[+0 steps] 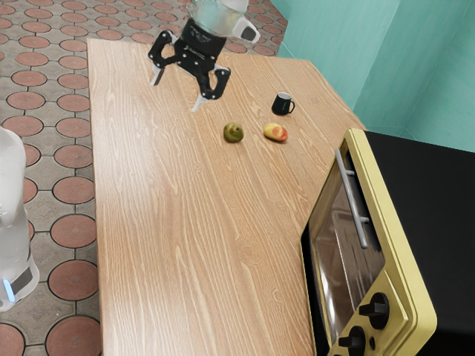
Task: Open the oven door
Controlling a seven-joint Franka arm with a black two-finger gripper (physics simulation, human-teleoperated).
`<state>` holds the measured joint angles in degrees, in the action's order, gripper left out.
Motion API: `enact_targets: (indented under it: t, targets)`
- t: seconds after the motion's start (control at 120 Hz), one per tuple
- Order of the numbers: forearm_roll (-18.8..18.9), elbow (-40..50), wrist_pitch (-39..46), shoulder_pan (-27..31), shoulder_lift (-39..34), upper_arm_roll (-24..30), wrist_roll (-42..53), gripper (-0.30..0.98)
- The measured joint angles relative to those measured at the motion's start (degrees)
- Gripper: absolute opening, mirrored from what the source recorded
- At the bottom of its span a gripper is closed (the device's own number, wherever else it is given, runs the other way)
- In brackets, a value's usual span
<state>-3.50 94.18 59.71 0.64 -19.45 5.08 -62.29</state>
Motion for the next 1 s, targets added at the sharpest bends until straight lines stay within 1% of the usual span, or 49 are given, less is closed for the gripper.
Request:
enact_targets:
  t: [0.142, 0.208, 0.275, 0.342, 0.417, 0.475, 0.625, 0.667, 0.767, 0.867, 1.0]
  targets:
    - [-1.0, -0.1, 6.3, -0.2, -0.2, -0.3, -16.1, 0.69]
    - [-3.5, -2.4, 8.0, -0.4, -0.2, 0.6, -22.4, 0.69]
    - [-5.1, -3.3, 9.2, -0.6, -0.4, 2.3, -28.3, 0.69]
    - [-6.0, -4.8, 10.1, -0.5, 0.0, 6.1, -33.5, 0.69]
    - [-6.5, -8.9, 11.1, -0.3, 3.3, 13.7, -38.8, 0.69]
    - [-6.7, -11.5, 13.2, -0.5, 6.9, 16.1, -42.4, 0.69]
    - [-4.0, -12.8, 23.5, -0.2, 13.0, 17.9, -48.3, 0.69]
    - [-2.4, -12.9, 26.4, 0.3, 14.4, 19.9, -49.5, 0.69]
    - [1.2, -12.9, 31.9, -1.5, 16.7, 22.6, -51.9, 0.69]
    - [3.6, -12.9, 35.8, -3.6, 17.7, 23.2, -53.6, 0.69]
    - [4.9, -13.0, 38.9, -5.5, 19.0, 22.9, -54.6, 0.69]
